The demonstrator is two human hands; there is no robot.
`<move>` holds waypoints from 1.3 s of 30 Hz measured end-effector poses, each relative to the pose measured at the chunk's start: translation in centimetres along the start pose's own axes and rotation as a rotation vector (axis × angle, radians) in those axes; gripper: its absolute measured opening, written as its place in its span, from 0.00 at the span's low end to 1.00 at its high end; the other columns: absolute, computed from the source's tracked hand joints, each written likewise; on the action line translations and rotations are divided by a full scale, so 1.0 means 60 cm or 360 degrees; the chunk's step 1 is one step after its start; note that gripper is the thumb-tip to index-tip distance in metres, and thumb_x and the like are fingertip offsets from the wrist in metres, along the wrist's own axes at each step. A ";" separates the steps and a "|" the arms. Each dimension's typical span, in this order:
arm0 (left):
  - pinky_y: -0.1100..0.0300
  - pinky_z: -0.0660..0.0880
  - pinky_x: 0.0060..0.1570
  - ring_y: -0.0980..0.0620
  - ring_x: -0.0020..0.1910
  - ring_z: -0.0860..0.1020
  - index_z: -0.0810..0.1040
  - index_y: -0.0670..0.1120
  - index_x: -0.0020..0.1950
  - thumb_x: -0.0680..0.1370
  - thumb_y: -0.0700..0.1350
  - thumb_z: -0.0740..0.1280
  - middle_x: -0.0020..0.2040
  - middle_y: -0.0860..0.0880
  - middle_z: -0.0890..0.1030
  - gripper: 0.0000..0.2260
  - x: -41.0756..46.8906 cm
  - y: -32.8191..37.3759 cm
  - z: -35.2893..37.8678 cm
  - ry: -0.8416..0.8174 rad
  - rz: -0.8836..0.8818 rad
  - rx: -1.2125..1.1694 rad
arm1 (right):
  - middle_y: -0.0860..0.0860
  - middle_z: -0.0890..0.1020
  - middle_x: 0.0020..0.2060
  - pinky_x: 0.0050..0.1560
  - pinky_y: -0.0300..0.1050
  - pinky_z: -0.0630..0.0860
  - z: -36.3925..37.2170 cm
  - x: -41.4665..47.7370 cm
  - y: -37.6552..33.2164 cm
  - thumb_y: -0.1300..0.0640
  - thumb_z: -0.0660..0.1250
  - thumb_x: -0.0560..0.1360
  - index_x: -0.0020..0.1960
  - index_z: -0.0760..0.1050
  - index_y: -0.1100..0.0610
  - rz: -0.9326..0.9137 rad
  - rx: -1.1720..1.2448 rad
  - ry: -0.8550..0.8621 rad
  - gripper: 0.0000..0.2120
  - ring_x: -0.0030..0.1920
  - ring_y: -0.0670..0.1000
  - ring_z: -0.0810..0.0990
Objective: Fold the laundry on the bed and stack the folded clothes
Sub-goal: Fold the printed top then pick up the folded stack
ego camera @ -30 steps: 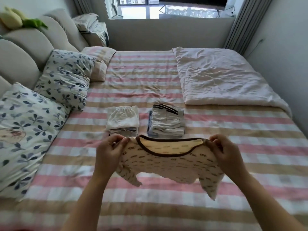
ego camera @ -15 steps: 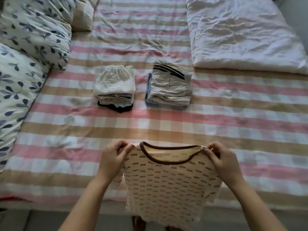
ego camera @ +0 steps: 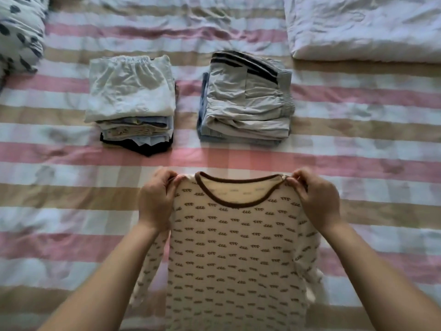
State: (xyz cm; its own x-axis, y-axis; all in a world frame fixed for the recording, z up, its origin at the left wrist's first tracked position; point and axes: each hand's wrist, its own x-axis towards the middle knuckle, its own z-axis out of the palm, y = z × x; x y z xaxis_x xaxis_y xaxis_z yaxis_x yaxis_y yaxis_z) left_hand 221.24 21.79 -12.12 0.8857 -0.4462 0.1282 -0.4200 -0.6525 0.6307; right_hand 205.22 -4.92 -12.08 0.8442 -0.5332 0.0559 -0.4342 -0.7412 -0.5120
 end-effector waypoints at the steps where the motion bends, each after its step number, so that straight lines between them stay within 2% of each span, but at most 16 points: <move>1: 0.68 0.66 0.31 0.50 0.33 0.73 0.76 0.38 0.41 0.76 0.40 0.67 0.37 0.46 0.76 0.06 0.023 -0.015 0.019 -0.0010 0.0023 0.0039 | 0.54 0.80 0.30 0.28 0.43 0.70 0.019 0.023 0.013 0.55 0.67 0.75 0.43 0.76 0.60 -0.0019 -0.0013 0.0015 0.09 0.29 0.56 0.77; 3: 0.60 0.69 0.32 0.49 0.36 0.73 0.76 0.38 0.42 0.77 0.42 0.66 0.39 0.44 0.77 0.08 0.063 -0.041 0.054 -0.0039 0.0026 0.0105 | 0.54 0.81 0.32 0.27 0.38 0.65 0.055 0.064 0.033 0.53 0.66 0.75 0.43 0.77 0.60 -0.0013 -0.0030 0.0019 0.10 0.30 0.54 0.76; 5: 0.55 0.69 0.35 0.49 0.37 0.72 0.76 0.38 0.43 0.78 0.45 0.65 0.41 0.43 0.77 0.10 0.093 -0.068 0.092 -0.0050 -0.0016 0.0163 | 0.55 0.82 0.35 0.29 0.39 0.65 0.094 0.095 0.056 0.50 0.65 0.75 0.44 0.77 0.59 0.0041 -0.0057 0.0008 0.12 0.33 0.55 0.77; 10: 0.54 0.70 0.37 0.45 0.41 0.74 0.75 0.41 0.44 0.78 0.49 0.63 0.44 0.44 0.77 0.12 0.131 -0.115 0.162 -0.0012 -0.0123 0.0330 | 0.56 0.82 0.44 0.36 0.44 0.69 0.168 0.143 0.096 0.41 0.60 0.75 0.49 0.77 0.57 0.0101 -0.0182 0.0052 0.20 0.42 0.59 0.80; 13: 0.53 0.68 0.38 0.44 0.44 0.74 0.74 0.42 0.44 0.78 0.50 0.63 0.46 0.43 0.77 0.11 0.134 -0.129 0.185 -0.0077 -0.0164 0.0406 | 0.56 0.80 0.49 0.38 0.45 0.67 0.191 0.148 0.111 0.41 0.61 0.75 0.51 0.77 0.56 0.0140 -0.0276 0.0049 0.19 0.47 0.60 0.78; 16: 0.49 0.68 0.48 0.41 0.52 0.71 0.75 0.42 0.50 0.77 0.48 0.65 0.52 0.41 0.74 0.10 0.135 -0.121 0.192 -0.0090 -0.0191 0.0561 | 0.56 0.79 0.49 0.41 0.46 0.66 0.192 0.146 0.110 0.42 0.63 0.74 0.49 0.77 0.57 0.0166 -0.0311 0.0021 0.18 0.51 0.59 0.74; 18: 0.52 0.64 0.56 0.40 0.56 0.68 0.74 0.42 0.55 0.76 0.45 0.66 0.55 0.40 0.73 0.11 0.125 -0.098 0.190 0.0002 -0.0181 0.0519 | 0.56 0.78 0.50 0.44 0.46 0.66 0.179 0.138 0.108 0.43 0.63 0.74 0.50 0.75 0.58 0.0219 -0.0219 0.0015 0.17 0.52 0.56 0.72; 20: 0.59 0.62 0.56 0.40 0.55 0.70 0.75 0.40 0.55 0.75 0.40 0.66 0.53 0.40 0.75 0.10 0.105 -0.056 0.191 0.0025 0.0029 0.0359 | 0.55 0.77 0.50 0.44 0.43 0.63 0.152 0.110 0.119 0.46 0.63 0.76 0.50 0.75 0.58 0.0261 -0.0092 0.0073 0.15 0.50 0.53 0.70; 22: 0.62 0.66 0.55 0.42 0.50 0.73 0.77 0.37 0.52 0.73 0.35 0.66 0.49 0.40 0.77 0.08 0.071 0.002 0.203 -0.0140 0.0268 0.0136 | 0.55 0.78 0.47 0.45 0.41 0.62 0.117 0.057 0.138 0.48 0.63 0.76 0.49 0.75 0.59 0.0338 0.0010 0.0110 0.13 0.50 0.54 0.72; 24: 0.55 0.75 0.50 0.46 0.47 0.75 0.78 0.37 0.50 0.73 0.34 0.66 0.47 0.42 0.77 0.06 0.033 0.064 0.225 -0.0397 0.0394 -0.0117 | 0.55 0.79 0.43 0.45 0.43 0.63 0.086 -0.006 0.157 0.52 0.64 0.76 0.47 0.77 0.60 0.0458 0.0120 0.0123 0.10 0.48 0.56 0.74; 26: 0.53 0.78 0.46 0.50 0.45 0.75 0.78 0.38 0.50 0.73 0.35 0.68 0.48 0.44 0.78 0.06 -0.005 0.121 0.251 -0.0581 0.0497 -0.0263 | 0.53 0.78 0.40 0.43 0.44 0.65 0.059 -0.074 0.170 0.55 0.65 0.76 0.45 0.77 0.61 0.0582 0.0200 0.0112 0.09 0.45 0.56 0.75; 29: 0.53 0.74 0.56 0.50 0.54 0.72 0.76 0.44 0.57 0.72 0.46 0.71 0.57 0.47 0.75 0.16 -0.065 0.171 0.294 -0.0962 0.0601 -0.0150 | 0.49 0.77 0.37 0.41 0.45 0.66 0.042 -0.169 0.169 0.52 0.66 0.75 0.42 0.77 0.59 0.0698 0.0254 0.0075 0.10 0.42 0.54 0.75; 31: 0.50 0.66 0.61 0.46 0.61 0.67 0.76 0.48 0.60 0.69 0.49 0.72 0.61 0.47 0.73 0.20 -0.096 0.193 0.319 -0.1057 0.0674 0.0082 | 0.47 0.77 0.38 0.39 0.44 0.68 0.041 -0.225 0.161 0.46 0.67 0.72 0.42 0.77 0.55 0.0786 0.0198 0.0024 0.12 0.43 0.52 0.73; 33: 0.46 0.64 0.59 0.42 0.61 0.69 0.79 0.47 0.54 0.67 0.44 0.74 0.59 0.46 0.76 0.17 -0.113 0.208 0.330 -0.0975 0.0719 0.0200 | 0.46 0.78 0.40 0.39 0.43 0.68 0.051 -0.259 0.153 0.41 0.69 0.69 0.44 0.79 0.52 0.0869 0.0064 -0.0046 0.14 0.44 0.50 0.72; 35: 0.45 0.67 0.54 0.40 0.55 0.74 0.83 0.45 0.46 0.65 0.41 0.76 0.51 0.46 0.80 0.11 -0.119 0.216 0.336 -0.0851 0.0760 0.0210 | 0.46 0.78 0.44 0.43 0.45 0.69 0.063 -0.277 0.146 0.40 0.70 0.67 0.47 0.79 0.50 0.0985 -0.0063 -0.0106 0.15 0.46 0.50 0.72; 39: 0.46 0.73 0.45 0.41 0.45 0.77 0.83 0.43 0.39 0.67 0.40 0.75 0.40 0.47 0.82 0.03 -0.113 0.215 0.327 -0.0738 0.0755 0.0131 | 0.47 0.81 0.48 0.50 0.46 0.71 0.066 -0.280 0.140 0.51 0.69 0.72 0.47 0.79 0.50 0.1219 0.0066 -0.0056 0.06 0.51 0.50 0.74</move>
State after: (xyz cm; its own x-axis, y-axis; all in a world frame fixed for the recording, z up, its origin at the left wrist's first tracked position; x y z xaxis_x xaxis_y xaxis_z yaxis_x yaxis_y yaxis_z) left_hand 205.93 4.39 -19.85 0.4322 -0.9015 0.0234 -0.7730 -0.3570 0.5244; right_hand 188.62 -0.56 -20.67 0.3224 -0.8779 -0.3540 -0.8902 -0.1541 -0.4287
